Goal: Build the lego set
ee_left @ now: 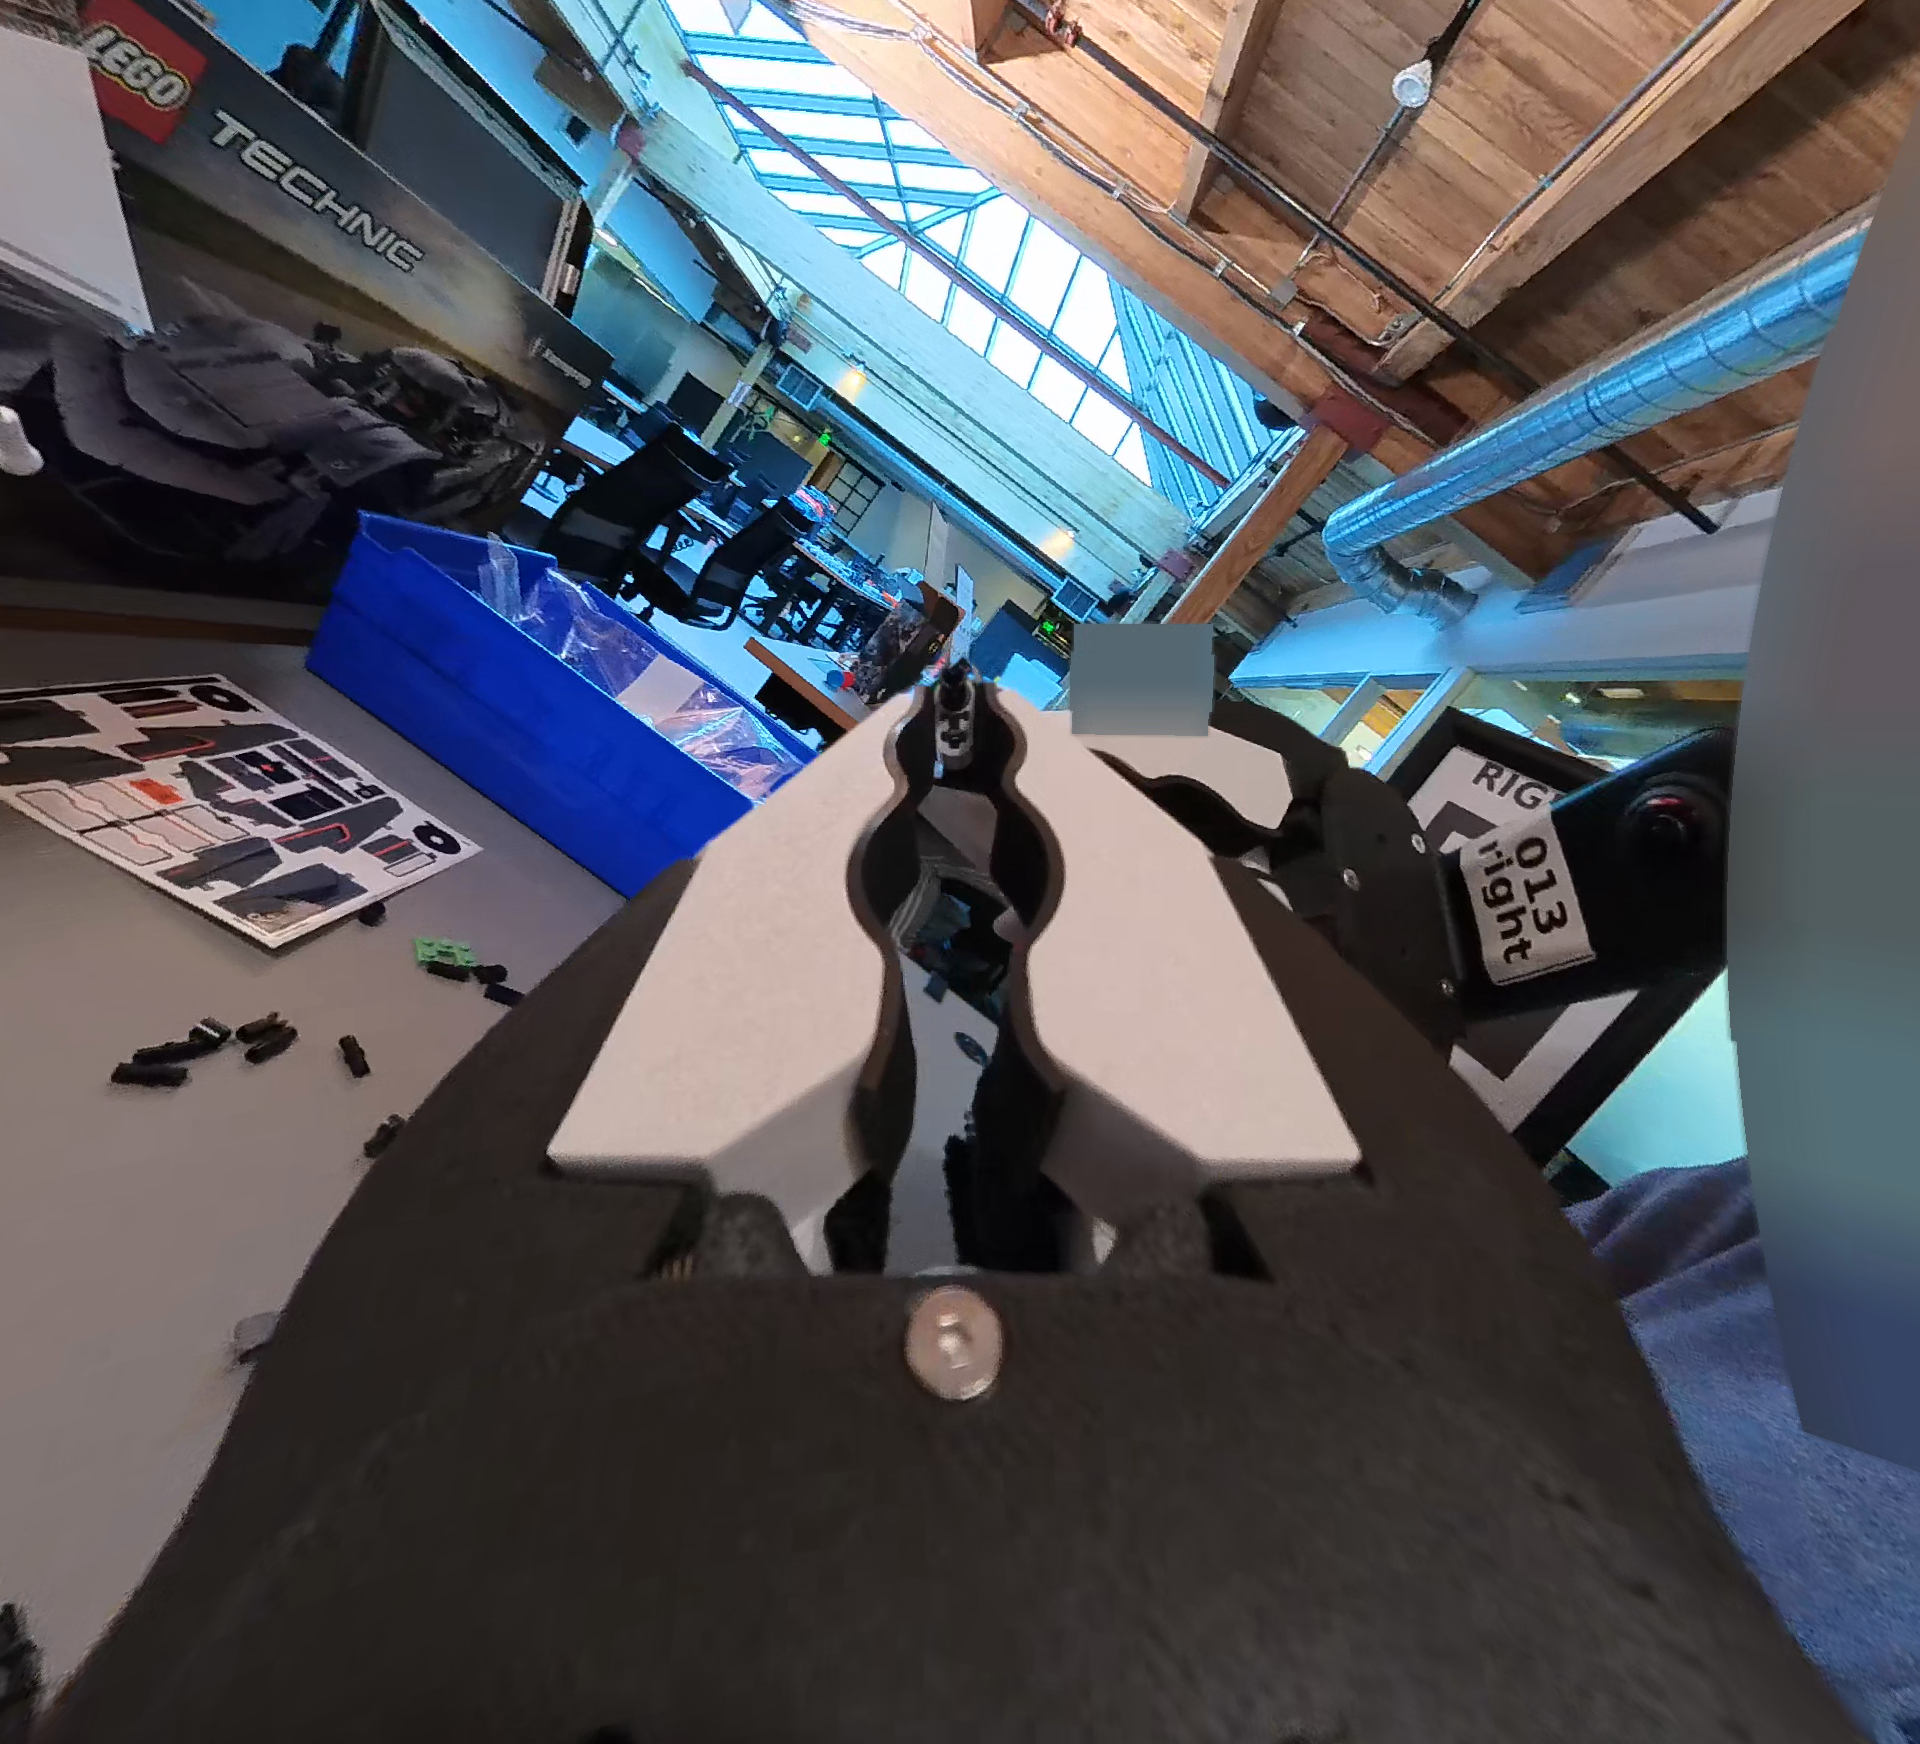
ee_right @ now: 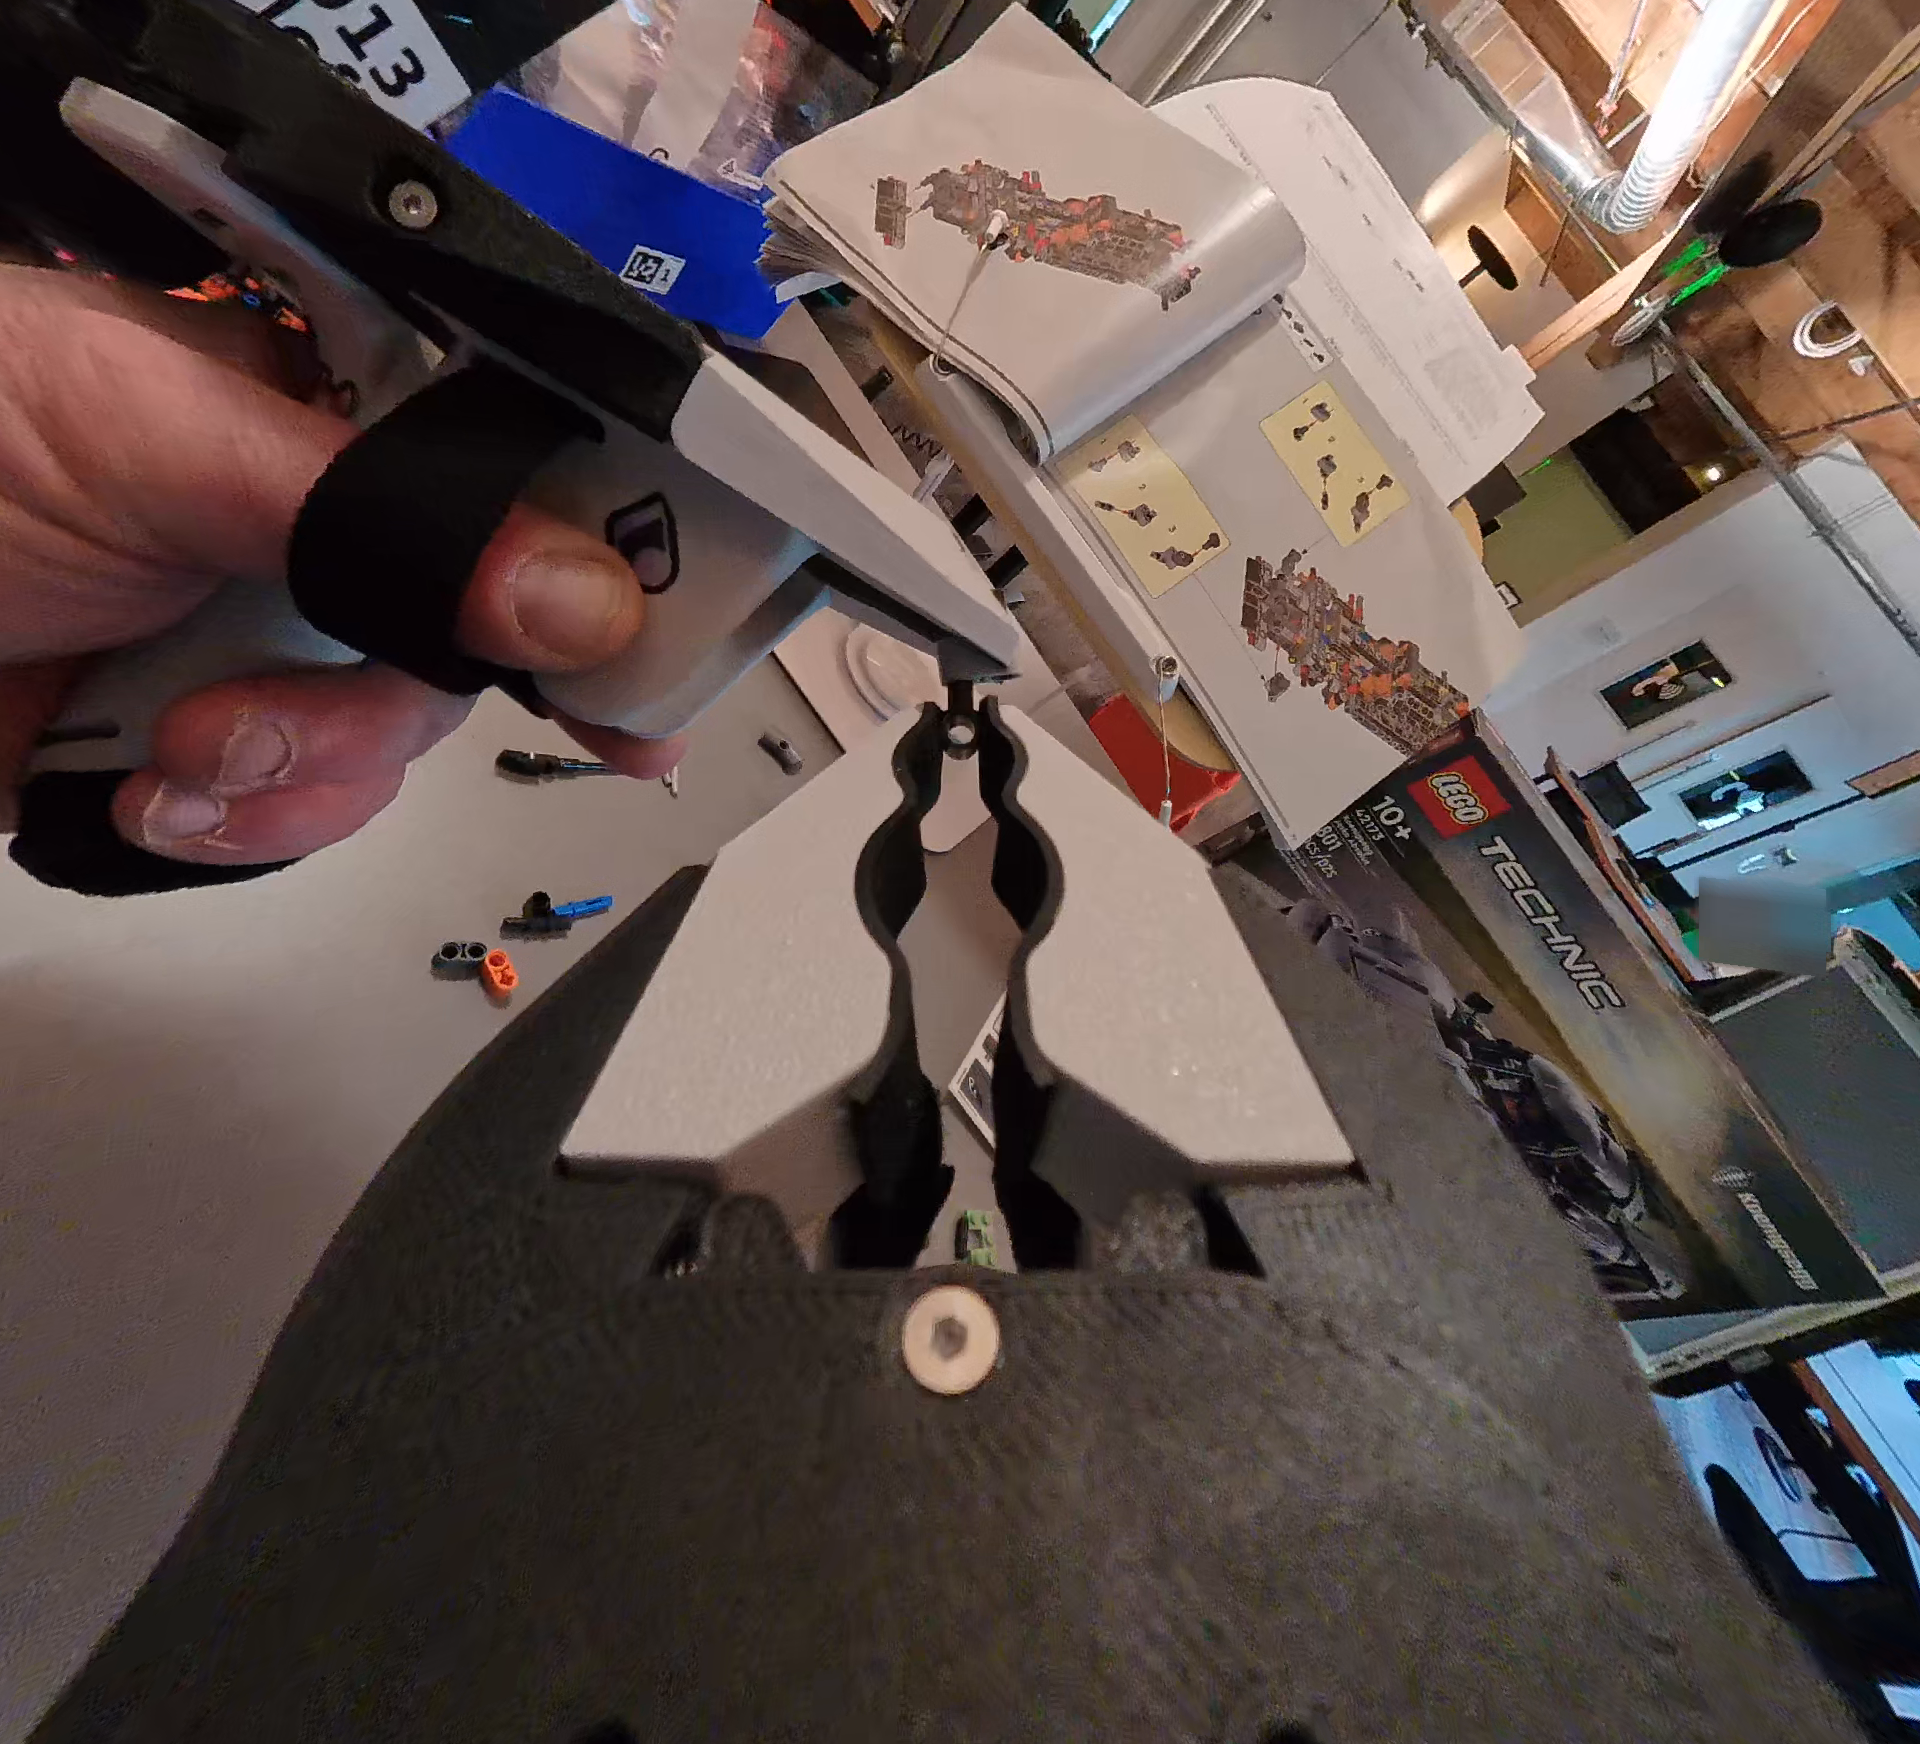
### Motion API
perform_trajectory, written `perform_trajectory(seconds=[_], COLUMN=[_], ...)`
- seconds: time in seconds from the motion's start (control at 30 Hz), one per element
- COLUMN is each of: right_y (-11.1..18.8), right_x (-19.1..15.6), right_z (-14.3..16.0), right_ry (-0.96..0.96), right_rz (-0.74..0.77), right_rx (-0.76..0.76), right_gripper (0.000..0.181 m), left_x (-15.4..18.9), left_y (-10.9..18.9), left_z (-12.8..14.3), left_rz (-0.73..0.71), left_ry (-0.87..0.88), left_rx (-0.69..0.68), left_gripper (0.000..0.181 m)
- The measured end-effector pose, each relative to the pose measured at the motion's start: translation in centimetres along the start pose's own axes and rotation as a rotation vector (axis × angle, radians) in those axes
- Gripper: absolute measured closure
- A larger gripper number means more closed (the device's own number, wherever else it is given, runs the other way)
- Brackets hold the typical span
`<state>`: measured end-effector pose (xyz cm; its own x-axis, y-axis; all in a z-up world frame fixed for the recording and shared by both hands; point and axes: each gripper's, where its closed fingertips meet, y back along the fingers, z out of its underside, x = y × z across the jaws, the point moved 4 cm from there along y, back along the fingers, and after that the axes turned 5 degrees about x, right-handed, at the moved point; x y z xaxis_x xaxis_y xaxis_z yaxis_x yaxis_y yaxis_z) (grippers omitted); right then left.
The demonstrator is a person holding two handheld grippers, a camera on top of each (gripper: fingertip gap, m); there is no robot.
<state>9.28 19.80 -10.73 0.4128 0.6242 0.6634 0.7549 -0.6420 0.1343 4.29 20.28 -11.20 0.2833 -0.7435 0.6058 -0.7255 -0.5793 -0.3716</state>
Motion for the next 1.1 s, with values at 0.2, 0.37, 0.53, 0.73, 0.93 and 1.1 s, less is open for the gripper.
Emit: perform_trajectory(seconds=[0.2, 0.37, 0.53, 0.73, 0.93, 1.1], right_y=[-0.48, -0.28, -0.09, -0.22, -0.42, -0.18], right_x=[0.05, 0.04, 0.07, -0.02, -0.04, 0.09], right_z=[0.01, 0.24, 0.27, 0.37, 0.42, 0.81], right_ry=[0.002, -0.028, 0.034, 0.11, 0.076, 0.047], right_rz=[0.011, -0.028, -0.065, -0.065, -0.063, -0.079], right_rx=[-0.006, -0.001, 0.005, -0.025, -0.016, 0.006], right_gripper=[0.178, 0.178, 0.177, 0.178, 0.178, 0.176], left_x=[-0.33, -0.39, -0.29, -0.36, -0.54, -0.64], left_y=[0.03, 0.06, 0.06, -0.06, 0.01, -0.2], left_z=[-0.28, -0.1, -0.01, 0.38, 0.3, 0.2], left_rz=[-0.012, -0.006, 0.003, -0.006, -0.006, -0.009], left_ry=[0.013, 0.025, 0.034, 0.06, 0.072, 0.09], left_rx=[0.005, -0.03, -0.056, -0.051, -0.043, -0.086], left_gripper=[0.175, 0.175, 0.175, 0.175, 0.175, 0.175])
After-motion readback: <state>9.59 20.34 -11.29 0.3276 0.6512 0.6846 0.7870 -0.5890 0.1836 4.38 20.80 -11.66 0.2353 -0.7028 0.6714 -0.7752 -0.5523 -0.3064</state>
